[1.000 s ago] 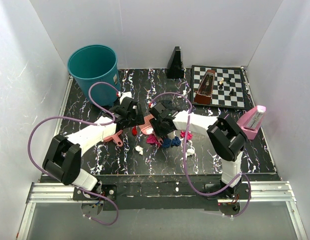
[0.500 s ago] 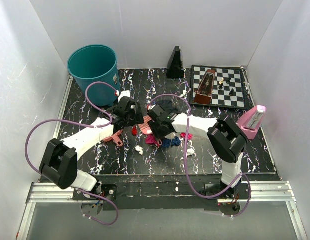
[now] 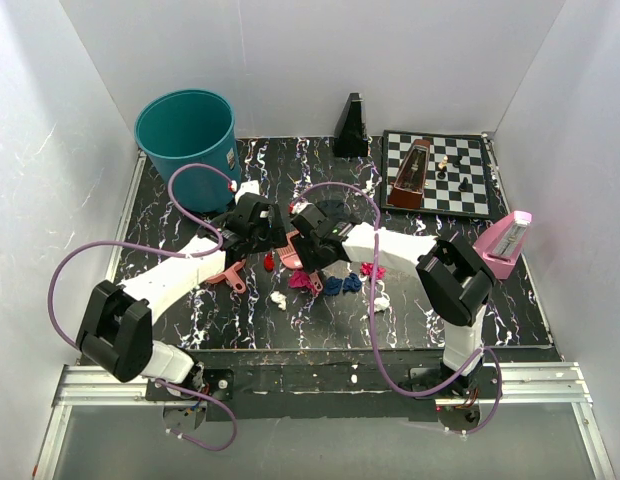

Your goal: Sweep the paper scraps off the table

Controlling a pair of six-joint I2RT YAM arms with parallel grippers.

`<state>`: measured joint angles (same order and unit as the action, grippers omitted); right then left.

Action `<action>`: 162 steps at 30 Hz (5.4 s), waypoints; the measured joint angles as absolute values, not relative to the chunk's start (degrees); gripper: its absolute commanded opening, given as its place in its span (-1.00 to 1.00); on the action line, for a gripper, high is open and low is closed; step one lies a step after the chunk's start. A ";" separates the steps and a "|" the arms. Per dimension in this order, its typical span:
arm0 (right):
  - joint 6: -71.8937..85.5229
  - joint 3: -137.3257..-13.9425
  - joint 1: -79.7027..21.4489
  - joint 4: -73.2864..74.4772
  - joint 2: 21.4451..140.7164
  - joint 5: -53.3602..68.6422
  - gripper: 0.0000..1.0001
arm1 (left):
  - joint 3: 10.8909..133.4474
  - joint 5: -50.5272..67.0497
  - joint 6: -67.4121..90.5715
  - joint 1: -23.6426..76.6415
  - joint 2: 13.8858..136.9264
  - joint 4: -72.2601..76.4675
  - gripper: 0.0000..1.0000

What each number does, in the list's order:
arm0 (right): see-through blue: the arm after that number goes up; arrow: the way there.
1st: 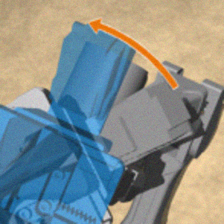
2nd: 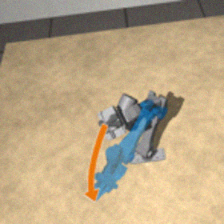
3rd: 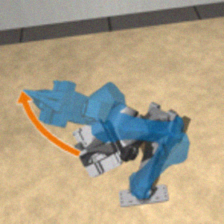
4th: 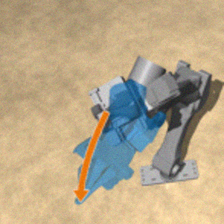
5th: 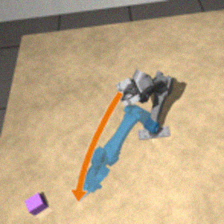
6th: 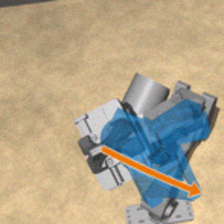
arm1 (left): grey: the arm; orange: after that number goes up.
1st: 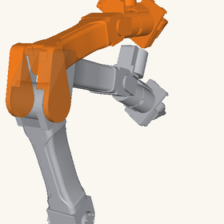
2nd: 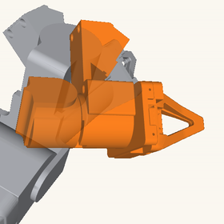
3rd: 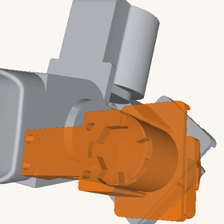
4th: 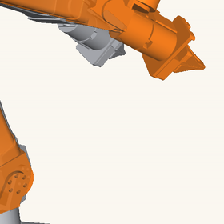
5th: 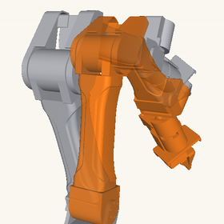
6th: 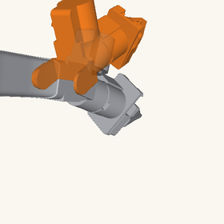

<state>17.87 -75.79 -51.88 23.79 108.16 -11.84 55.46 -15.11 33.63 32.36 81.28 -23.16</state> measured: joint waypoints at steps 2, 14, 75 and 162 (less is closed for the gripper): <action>17.89 -76.09 -51.88 23.77 108.36 -11.81 0.11 | 55.22 -15.14 33.65 32.36 80.62 -23.14 0.57; 19.35 -75.96 -51.88 22.74 110.85 -11.42 0.11 | 54.78 -15.20 33.69 32.36 79.92 -23.46 0.58; 21.54 -79.83 -41.47 34.41 101.54 19.70 -0.47 | 52.14 -7.35 46.06 31.97 65.34 -31.83 0.96; -10.96 -55.53 -56.16 6.50 75.35 2.50 0.47 | 55.66 14.09 90.87 26.72 80.60 -37.76 -1.00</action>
<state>-10.96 -55.53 -56.16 6.50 75.35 2.50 55.66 14.09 90.87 26.72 80.60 -37.76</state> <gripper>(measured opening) 0.791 0.097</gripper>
